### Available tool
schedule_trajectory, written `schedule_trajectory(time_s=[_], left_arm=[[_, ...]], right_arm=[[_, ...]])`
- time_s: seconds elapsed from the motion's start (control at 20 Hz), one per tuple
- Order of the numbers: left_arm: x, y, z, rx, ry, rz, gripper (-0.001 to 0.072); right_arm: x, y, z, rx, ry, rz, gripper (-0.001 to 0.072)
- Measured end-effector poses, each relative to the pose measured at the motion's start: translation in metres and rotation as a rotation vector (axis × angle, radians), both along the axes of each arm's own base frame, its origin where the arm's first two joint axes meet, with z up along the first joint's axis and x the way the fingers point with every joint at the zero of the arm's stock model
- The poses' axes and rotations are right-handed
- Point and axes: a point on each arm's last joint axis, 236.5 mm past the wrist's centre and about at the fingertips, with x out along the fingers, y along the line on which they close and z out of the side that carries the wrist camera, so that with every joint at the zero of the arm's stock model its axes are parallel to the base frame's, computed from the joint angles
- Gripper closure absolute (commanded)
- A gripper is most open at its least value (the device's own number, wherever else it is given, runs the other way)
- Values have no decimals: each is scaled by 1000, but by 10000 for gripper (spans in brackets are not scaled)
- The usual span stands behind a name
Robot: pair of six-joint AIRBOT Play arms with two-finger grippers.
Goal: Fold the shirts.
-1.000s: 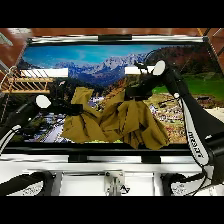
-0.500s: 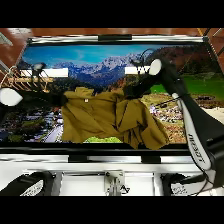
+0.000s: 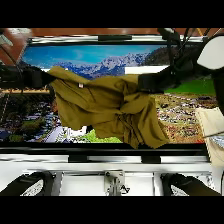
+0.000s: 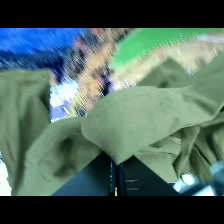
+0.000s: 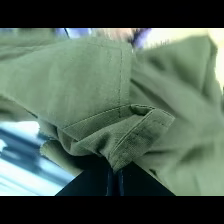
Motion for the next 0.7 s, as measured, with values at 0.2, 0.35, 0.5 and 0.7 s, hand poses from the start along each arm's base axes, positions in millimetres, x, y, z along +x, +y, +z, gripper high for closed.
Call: schedule_trajectory(time_s=[0.2, 0.35, 0.5, 0.7], left_arm=[[-20, -10, -73, 58, 199, -64, 660], [-36, -12, -136, 94, 329, -69, 660], [-44, -14, -170, 110, 377, -70, 661], [-43, -13, -178, 121, 360, -75, 660]], right_arm=[[-45, 2, -73, -170, 173, 53, 644], [-64, -3, -121, -229, 262, 52, 62], [-65, -3, -126, -197, 286, 54, 57], [-48, 12, -98, -135, 205, 138, 57]])
